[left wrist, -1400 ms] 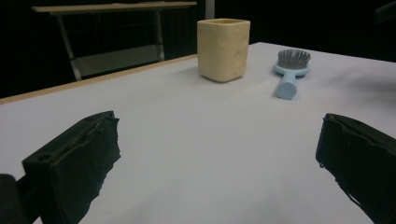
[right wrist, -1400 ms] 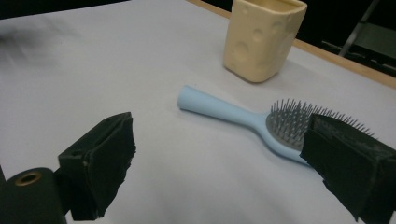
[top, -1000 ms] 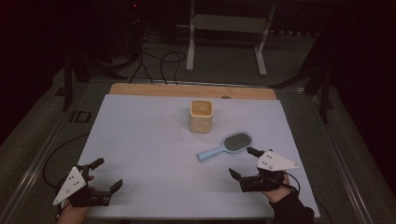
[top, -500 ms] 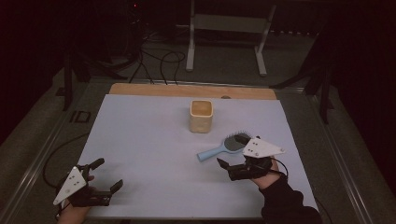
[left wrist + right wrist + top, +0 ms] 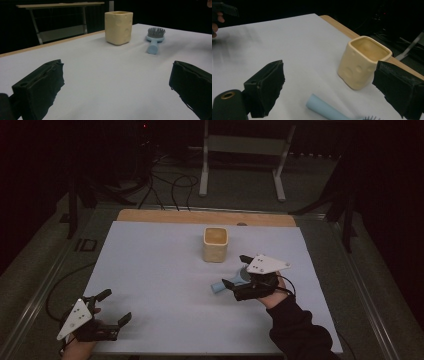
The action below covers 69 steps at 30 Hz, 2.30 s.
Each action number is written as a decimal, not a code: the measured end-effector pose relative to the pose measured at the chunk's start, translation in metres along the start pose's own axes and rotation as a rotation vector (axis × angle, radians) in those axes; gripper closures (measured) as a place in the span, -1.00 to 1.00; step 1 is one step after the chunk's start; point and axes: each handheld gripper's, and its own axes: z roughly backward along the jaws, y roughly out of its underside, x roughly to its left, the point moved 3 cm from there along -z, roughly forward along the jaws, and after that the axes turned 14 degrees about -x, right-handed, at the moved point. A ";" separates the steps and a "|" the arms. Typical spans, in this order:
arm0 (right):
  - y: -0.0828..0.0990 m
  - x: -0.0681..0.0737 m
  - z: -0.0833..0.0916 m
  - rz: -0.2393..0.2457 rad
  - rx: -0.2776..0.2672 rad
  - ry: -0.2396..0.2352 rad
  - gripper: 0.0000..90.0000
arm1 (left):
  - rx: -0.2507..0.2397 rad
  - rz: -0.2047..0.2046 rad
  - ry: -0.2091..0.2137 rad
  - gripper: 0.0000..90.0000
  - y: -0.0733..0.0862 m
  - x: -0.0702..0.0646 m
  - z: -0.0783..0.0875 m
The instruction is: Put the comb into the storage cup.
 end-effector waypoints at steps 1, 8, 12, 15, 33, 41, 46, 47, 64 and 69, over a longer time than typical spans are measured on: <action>0.000 0.000 -0.003 -0.002 0.000 -0.007 -0.79 | 0.003 0.000 0.000 -1.00 0.000 0.000 0.000; 0.003 0.000 -0.022 -0.016 0.018 -0.031 -0.79 | 0.003 -0.001 0.000 -1.00 0.000 0.000 0.001; 0.008 0.000 -0.032 -0.025 0.036 -0.039 -0.79 | -0.003 0.001 0.000 -1.00 0.000 0.000 0.001; 0.012 -0.001 -0.039 -0.042 0.044 -0.048 -0.79 | 0.001 0.000 0.003 -1.00 0.000 0.000 0.000; 0.049 -0.009 -0.076 -0.098 0.158 -0.012 -0.39 | -0.001 0.001 0.004 -1.00 0.000 0.000 0.000; 0.068 -0.012 -0.087 -0.083 0.228 0.011 0.24 | 0.005 0.000 0.007 -1.00 0.001 0.000 0.000; 0.074 -0.013 -0.091 -0.082 0.262 0.014 0.54 | 0.007 0.002 0.006 -1.00 0.001 0.000 0.000; 0.077 -0.013 -0.093 -0.080 0.281 0.016 0.69 | 0.011 0.003 0.008 -1.00 0.002 0.000 0.000; 0.093 -0.001 -0.107 -0.077 0.392 -0.009 1.00 | 0.013 0.011 0.008 -1.00 0.002 0.000 -0.001; 0.096 0.001 -0.105 -0.073 0.406 -0.013 1.00 | 0.009 0.008 0.010 -1.00 0.002 -0.001 0.000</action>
